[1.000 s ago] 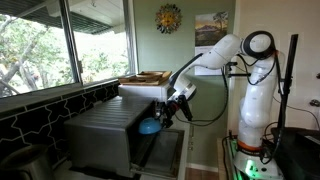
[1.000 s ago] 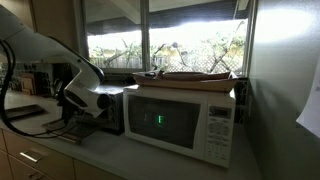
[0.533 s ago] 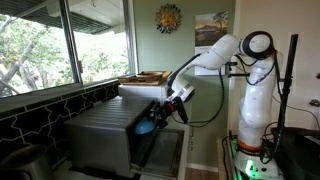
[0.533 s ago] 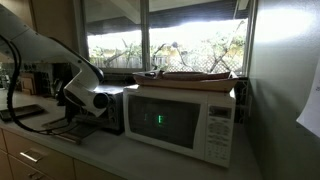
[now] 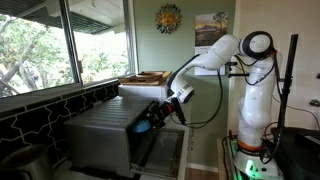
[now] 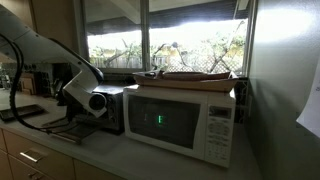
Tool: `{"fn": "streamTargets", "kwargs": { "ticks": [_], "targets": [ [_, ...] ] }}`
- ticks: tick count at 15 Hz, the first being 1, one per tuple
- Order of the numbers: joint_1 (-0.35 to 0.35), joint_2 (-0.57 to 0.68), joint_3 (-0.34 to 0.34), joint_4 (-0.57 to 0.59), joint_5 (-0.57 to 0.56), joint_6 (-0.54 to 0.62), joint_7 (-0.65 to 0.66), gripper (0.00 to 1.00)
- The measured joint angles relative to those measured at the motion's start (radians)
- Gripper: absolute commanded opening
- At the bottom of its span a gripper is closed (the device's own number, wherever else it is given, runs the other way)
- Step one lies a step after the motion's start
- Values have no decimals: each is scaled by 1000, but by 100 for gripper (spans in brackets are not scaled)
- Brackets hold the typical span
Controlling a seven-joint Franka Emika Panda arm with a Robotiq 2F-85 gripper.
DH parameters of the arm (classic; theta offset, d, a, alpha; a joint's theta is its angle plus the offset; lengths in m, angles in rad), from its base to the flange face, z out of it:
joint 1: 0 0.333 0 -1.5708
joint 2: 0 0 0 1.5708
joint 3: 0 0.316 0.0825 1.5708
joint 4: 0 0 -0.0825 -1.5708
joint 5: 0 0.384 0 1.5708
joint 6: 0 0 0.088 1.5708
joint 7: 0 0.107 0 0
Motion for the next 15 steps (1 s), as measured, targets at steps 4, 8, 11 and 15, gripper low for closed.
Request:
{"fn": "streamTargets", "kwargs": {
  "ticks": [4, 8, 11, 15],
  "targets": [
    [8, 0, 13, 0, 4, 43, 4, 80],
    [9, -2, 15, 0, 3, 45, 17, 100],
    [9, -7, 15, -1, -15, 43, 39, 100],
    [9, -30, 8, -5, -107, 18, 101, 100]
  ]
}}
